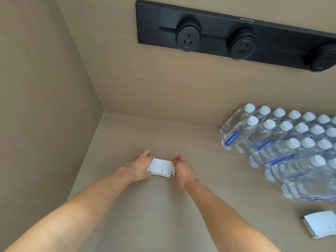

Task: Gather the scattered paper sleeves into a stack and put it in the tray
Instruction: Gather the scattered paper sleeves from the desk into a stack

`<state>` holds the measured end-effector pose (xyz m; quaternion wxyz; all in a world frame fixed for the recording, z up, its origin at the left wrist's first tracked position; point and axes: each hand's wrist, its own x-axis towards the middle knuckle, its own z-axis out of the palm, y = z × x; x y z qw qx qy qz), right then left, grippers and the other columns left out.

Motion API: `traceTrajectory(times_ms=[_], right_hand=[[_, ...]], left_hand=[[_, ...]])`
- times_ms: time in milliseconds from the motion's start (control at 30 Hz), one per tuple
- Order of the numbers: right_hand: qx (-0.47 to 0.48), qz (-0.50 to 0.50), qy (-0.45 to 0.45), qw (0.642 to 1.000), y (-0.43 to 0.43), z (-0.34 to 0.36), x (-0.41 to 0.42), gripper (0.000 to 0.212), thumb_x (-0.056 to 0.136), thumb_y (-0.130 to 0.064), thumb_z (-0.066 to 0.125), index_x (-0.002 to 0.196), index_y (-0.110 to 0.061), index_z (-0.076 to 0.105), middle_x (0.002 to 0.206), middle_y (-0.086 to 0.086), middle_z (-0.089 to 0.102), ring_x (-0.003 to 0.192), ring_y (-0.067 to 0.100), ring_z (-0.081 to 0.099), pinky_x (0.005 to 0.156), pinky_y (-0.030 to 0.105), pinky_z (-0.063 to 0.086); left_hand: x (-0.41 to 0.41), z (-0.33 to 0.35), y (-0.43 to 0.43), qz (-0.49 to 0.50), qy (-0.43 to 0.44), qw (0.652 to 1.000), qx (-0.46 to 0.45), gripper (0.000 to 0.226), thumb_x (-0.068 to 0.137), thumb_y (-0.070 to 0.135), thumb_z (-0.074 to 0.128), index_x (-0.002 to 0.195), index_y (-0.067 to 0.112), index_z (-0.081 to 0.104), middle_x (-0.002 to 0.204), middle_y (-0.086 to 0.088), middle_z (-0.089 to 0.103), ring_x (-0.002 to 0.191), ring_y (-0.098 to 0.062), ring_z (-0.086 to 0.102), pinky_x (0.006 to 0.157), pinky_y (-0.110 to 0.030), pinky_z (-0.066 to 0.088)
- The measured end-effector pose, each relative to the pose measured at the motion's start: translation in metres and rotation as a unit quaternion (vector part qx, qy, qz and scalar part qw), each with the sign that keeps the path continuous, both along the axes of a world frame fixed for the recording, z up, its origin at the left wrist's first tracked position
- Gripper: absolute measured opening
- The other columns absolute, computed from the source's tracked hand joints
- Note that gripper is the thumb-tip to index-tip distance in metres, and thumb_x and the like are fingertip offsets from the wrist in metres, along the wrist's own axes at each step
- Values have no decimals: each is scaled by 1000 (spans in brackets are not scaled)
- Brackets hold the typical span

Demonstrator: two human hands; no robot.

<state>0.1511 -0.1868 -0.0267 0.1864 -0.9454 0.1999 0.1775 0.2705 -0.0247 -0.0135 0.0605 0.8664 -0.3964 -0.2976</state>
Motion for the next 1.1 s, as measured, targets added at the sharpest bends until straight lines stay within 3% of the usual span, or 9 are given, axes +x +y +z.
traceTrajectory(times_ms=[233, 433, 533, 633, 700, 867, 967, 1033, 1100], right_hand=[[205, -244, -65, 946, 10, -2, 7, 9, 86, -13, 49, 89, -20, 45, 84, 7, 53, 65, 21, 45, 54, 31, 35], [126, -163, -10, 979, 0, 2, 4, 31, 82, -20, 67, 108, -10, 53, 118, 5, 47, 103, 26, 55, 84, 26, 45], [178, -320, -45, 929, 3, 14, 7, 15, 89, -19, 59, 100, -9, 54, 102, 8, 58, 97, 30, 58, 81, 30, 47], [279, -442, -49, 851, 17, 23, 17, 6, 90, -15, 51, 89, -9, 52, 88, 6, 52, 76, 25, 52, 56, 25, 38], [289, -447, -55, 845, 26, 22, 20, 8, 89, -14, 49, 83, -10, 47, 86, 6, 50, 74, 25, 46, 49, 25, 30], [254, -391, -35, 884, 25, 23, 16, 24, 87, -17, 58, 110, -9, 54, 103, 6, 53, 88, 25, 52, 70, 28, 45], [164, -245, -11, 955, 16, 21, 13, 57, 79, -16, 71, 130, -6, 48, 124, 10, 57, 112, 28, 58, 86, 31, 50], [102, -126, -1, 987, 13, 16, 13, 63, 78, -16, 73, 134, -8, 45, 132, 7, 53, 123, 28, 52, 95, 30, 48], [55, -49, 8, 997, 13, 12, 14, 56, 81, -13, 68, 133, -10, 47, 134, 8, 50, 125, 30, 50, 97, 32, 47]], left_hand=[[2, -19, 4, 39, 44, 996, -63, 25, 83, 21, 61, 105, 19, 51, 112, 6, 35, 96, -22, 52, 86, -42, 51], [8, -18, 9, 192, 77, 972, -110, 41, 81, 36, 69, 116, 18, 55, 115, 3, 49, 98, -21, 58, 89, -32, 46], [12, -10, 4, 408, 140, 893, -131, 22, 89, 33, 59, 90, 11, 62, 92, -10, 65, 88, -29, 67, 85, -39, 55], [9, 4, -6, 543, 308, 764, -166, 28, 95, 29, 51, 102, 3, 58, 93, -17, 67, 83, -32, 70, 83, -42, 58], [4, 9, -13, 537, 351, 752, -153, 35, 96, 28, 45, 108, -2, 59, 99, -19, 69, 86, -32, 69, 79, -38, 56], [3, 14, -13, 481, 306, 811, -127, 31, 91, 30, 53, 106, 4, 60, 107, -13, 68, 96, -31, 67, 77, -35, 54], [10, 12, -4, 276, 112, 952, -71, 46, 79, 34, 73, 116, 10, 59, 109, -4, 59, 110, -28, 57, 80, -29, 47], [7, 7, -2, 123, 35, 991, -45, 72, 75, 30, 76, 136, 9, 44, 131, -6, 53, 127, -29, 46, 96, -32, 43], [2, -2, -4, 25, 0, 999, -22, 62, 74, 22, 74, 128, 9, 46, 130, -6, 50, 125, -29, 45, 98, -33, 44]])
